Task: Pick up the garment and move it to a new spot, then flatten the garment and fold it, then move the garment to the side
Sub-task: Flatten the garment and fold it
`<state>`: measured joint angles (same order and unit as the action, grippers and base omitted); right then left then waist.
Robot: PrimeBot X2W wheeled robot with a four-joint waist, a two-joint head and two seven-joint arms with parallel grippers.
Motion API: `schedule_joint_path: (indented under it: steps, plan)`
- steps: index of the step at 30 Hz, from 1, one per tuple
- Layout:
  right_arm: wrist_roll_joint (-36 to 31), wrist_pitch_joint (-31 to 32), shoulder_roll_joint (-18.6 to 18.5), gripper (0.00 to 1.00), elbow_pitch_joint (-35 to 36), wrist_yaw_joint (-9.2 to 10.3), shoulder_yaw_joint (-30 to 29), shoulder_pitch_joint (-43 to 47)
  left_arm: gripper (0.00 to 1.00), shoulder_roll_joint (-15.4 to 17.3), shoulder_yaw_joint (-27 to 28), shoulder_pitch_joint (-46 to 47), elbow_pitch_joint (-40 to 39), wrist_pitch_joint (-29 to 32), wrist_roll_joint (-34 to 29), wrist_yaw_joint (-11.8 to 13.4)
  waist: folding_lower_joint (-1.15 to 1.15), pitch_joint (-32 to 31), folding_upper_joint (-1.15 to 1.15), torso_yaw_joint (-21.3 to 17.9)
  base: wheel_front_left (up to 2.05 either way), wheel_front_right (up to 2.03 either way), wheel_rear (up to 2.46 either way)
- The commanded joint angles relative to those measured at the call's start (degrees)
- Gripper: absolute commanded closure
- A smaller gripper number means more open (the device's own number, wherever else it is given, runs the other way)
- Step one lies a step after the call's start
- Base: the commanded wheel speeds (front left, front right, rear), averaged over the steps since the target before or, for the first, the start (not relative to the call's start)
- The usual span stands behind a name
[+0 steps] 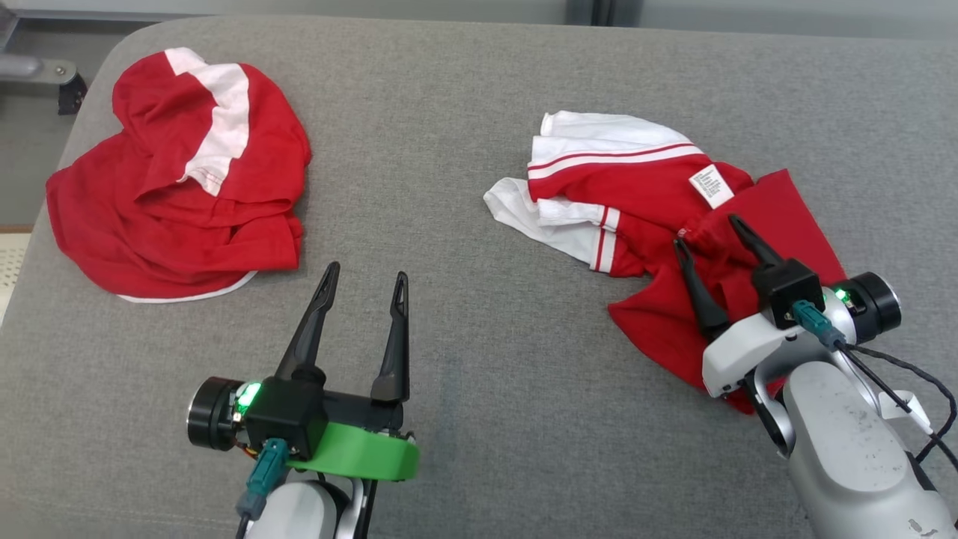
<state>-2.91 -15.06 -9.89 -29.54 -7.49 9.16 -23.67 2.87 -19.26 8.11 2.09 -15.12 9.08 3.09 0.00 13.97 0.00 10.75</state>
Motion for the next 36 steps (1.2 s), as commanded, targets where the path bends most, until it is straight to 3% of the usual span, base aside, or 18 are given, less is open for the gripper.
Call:
schedule_joint_path:
  steps: [1,2,3,4,14,20,25,28,29,32,36]
  plan:
    - [-0.48,-0.18,-0.23,0.00,-0.58,-0.01,-0.48,-0.90,0.00,0.05,-0.21,0.93,0.03,-0.05,0.19,0.48,0.00,1.27,0.00,1.43,0.00,0.00,0.00]
    - [-0.63,-0.18,0.05,0.19,-1.11,-0.01,-0.91,-1.20,0.00,0.05,-0.26,0.89,0.09,-0.05,0.21,0.60,0.00,1.27,0.00,1.51,0.00,0.00,0.00]
    - [-0.63,-0.18,0.38,0.81,-1.36,-0.01,-1.51,-1.48,0.00,0.05,-0.25,0.88,0.16,-0.05,0.25,0.66,0.00,1.22,0.00,1.49,0.00,0.00,0.00]
    - [-0.91,-0.18,0.56,1.00,-1.41,-0.01,-2.00,-1.73,0.00,0.05,-0.17,0.81,0.27,-0.05,0.32,0.81,0.00,1.03,0.00,1.35,0.00,0.00,0.00]
    - [0.00,-0.18,-0.88,1.00,1.14,0.00,-5.42,-0.39,0.00,0.07,-0.01,-0.14,1.10,-0.05,0.60,0.36,0.00,-1.56,0.00,-2.51,0.00,0.00,0.00]
    - [1.38,-0.18,-7.89,1.00,0.53,0.00,-10.96,-3.57,0.00,0.09,-0.56,0.67,0.86,-0.05,0.73,0.31,0.00,-1.22,0.00,-3.68,0.00,0.00,0.00]
    - [1.47,-0.18,-15.39,1.00,-5.12,0.00,-17.16,-6.56,0.00,0.09,-1.59,1.39,0.63,-0.05,1.30,0.75,0.00,0.38,0.00,-3.15,0.00,0.00,0.00]
    - [0.18,-0.17,-17.69,1.00,-9.37,0.00,-19.75,-7.73,0.00,0.09,-1.83,1.60,0.79,-0.05,1.38,1.03,0.00,0.99,0.00,-2.89,0.00,0.00,0.00]
    - [-0.43,-0.17,-18.36,0.02,-10.91,0.00,-20.97,-8.38,0.00,0.09,-1.84,1.72,0.85,-0.05,1.37,1.10,0.00,1.16,0.00,-2.87,0.00,0.00,0.00]
    - [-2.61,-0.17,-19.21,0.00,-14.14,0.01,-24.63,-9.96,0.00,0.09,-1.66,2.16,1.09,-0.05,1.28,1.06,0.00,1.47,0.00,-2.97,0.00,0.00,0.00]
    - [-4.68,-0.16,-15.19,0.00,-13.05,-0.01,-26.49,-10.60,0.00,0.09,-0.91,2.35,1.39,-0.05,1.10,1.06,0.00,0.60,0.00,-3.66,0.00,0.00,0.00]
